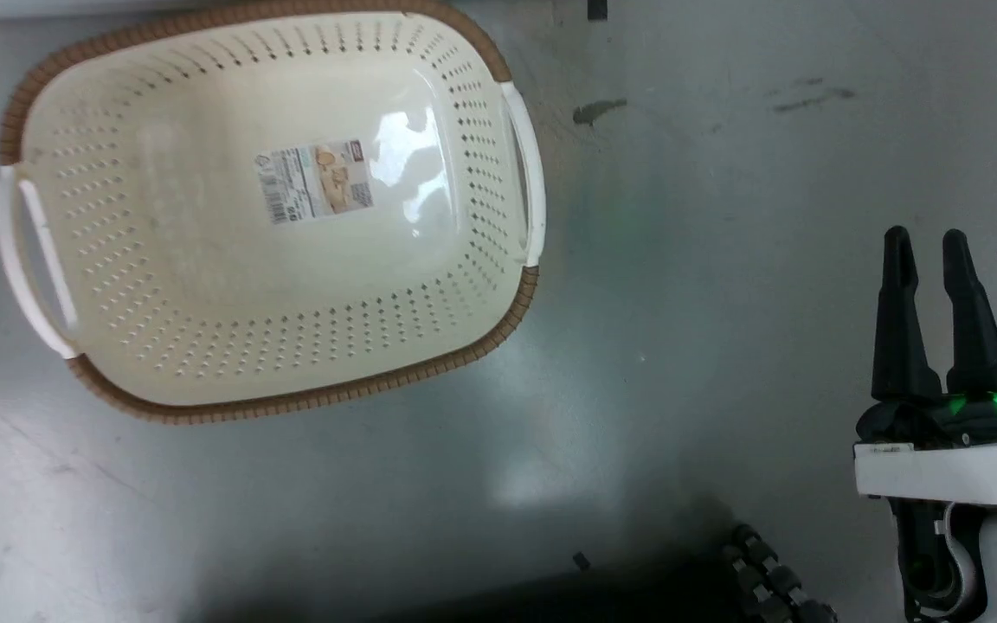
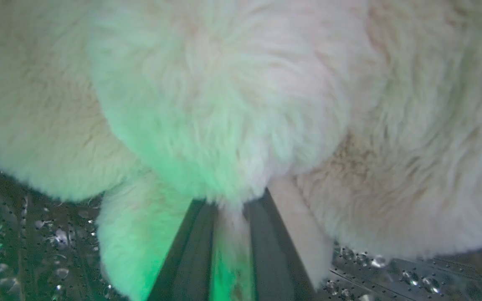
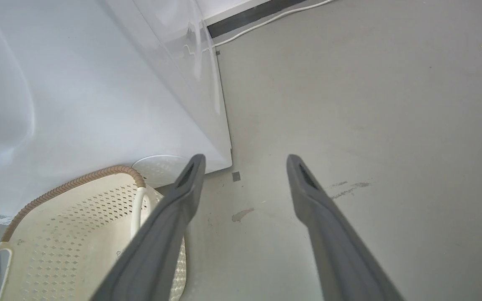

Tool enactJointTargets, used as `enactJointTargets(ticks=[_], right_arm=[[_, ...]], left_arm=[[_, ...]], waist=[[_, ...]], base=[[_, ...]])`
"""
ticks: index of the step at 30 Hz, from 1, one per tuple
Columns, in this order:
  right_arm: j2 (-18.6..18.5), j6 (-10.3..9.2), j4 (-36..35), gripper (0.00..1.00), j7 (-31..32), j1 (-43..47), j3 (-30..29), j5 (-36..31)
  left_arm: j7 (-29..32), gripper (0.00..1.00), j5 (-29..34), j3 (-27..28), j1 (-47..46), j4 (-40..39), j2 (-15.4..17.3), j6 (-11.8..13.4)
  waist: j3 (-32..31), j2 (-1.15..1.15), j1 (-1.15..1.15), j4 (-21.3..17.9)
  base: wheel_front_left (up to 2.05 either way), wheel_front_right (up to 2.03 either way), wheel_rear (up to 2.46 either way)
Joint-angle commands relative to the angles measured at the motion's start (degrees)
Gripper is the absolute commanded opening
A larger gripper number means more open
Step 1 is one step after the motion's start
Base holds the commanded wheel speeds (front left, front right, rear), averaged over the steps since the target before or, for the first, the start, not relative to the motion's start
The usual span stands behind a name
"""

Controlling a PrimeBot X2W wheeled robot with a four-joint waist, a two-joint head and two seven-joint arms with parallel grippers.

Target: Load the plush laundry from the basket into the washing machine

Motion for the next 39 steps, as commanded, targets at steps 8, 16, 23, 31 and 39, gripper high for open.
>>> enactJointTargets(ticks=[8,16,23,31,39], right_arm=[[0.0,0.05,-1.0,1.0,-0.5,-0.6,0.4,1.5],[0.0,0.05,-0.8,1.0,-0.5,-0.8,0.2,1.6],[0.0,0.05,-0.1,1.0,-0.5,-1.9,-0.7,0.6],[0.0,0.05,0.7,1.0,-0.5,-2.9,-2.4,-0.4],[0.0,0.05,1.9,1.0,-0.5,-2.8,-2.9,-2.8]], left_arm=[[1.7,0.0,0.7,-1.1,-7.3,1.0,1.5,-1.5],[3.7,1.0,-2.1,0.0,-7.8,4.7,0.4,-1.4],[1.3,1.0,-4.5,0.0,-5.0,7.6,-1.8,-1.9],[-3.8,1.0,-7.2,-0.1,2.8,9.9,-4.4,-2.9],[-7.6,1.0,-10.5,1.4,11.3,11.7,-6.0,-3.2]], waist=[[3.4,0.0,-0.01,-1.4],[3.6,0.0,-0.01,-1.3],[1.0,0.0,-0.01,0.5],[-5.5,0.0,-0.01,3.6],[-13.4,0.0,-0.01,5.9]], base=[[0.0,0.0,0.0],[0.0,0.0,0.0],[0.0,0.0,0.0],[0.0,0.0,0.0],[0.0,0.0,0.0]])
